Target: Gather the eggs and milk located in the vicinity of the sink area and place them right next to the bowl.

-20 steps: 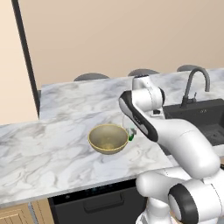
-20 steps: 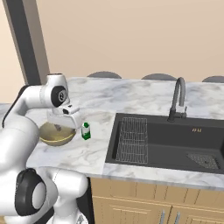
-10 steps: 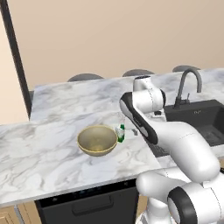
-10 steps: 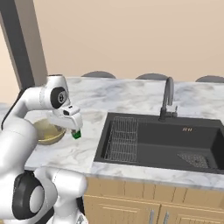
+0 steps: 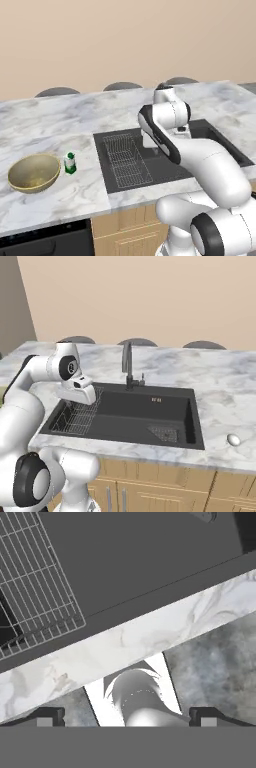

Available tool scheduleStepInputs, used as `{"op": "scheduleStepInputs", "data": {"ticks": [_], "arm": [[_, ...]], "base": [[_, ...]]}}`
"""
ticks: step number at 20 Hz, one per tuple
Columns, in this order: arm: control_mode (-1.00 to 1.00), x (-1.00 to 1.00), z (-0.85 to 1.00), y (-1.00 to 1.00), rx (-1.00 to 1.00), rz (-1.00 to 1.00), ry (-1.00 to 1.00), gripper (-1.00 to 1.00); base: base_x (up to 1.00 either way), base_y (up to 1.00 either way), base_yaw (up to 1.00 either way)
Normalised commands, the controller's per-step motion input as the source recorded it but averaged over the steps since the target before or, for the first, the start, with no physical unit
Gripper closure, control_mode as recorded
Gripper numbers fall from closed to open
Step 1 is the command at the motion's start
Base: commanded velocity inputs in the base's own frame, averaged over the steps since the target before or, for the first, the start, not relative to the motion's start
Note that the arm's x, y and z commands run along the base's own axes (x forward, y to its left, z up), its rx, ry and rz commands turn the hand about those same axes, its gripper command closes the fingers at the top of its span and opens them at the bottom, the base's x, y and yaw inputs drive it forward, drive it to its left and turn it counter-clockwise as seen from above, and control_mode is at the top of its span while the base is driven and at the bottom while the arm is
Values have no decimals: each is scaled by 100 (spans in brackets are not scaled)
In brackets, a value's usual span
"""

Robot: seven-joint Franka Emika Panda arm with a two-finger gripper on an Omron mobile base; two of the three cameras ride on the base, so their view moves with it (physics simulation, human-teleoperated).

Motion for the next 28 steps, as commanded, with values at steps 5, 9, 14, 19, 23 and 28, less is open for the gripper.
{"op": "scheduleStepInputs", "data": {"ticks": [5,9,14,19,23,28], "arm": [[100,0,0,0,0,0,0,-100],[100,0,0,0,0,0,0,-100],[100,0,0,0,0,0,0,-100],[100,0,0,0,0,0,0,-100],[100,0,0,0,0,0,0,-100],[-100,7,0,-6,0,6,1,-100]], "base": [[0,-100,0],[0,-100,0],[0,-100,0],[7,-100,0],[11,-75,0],[0,0,0]]}}
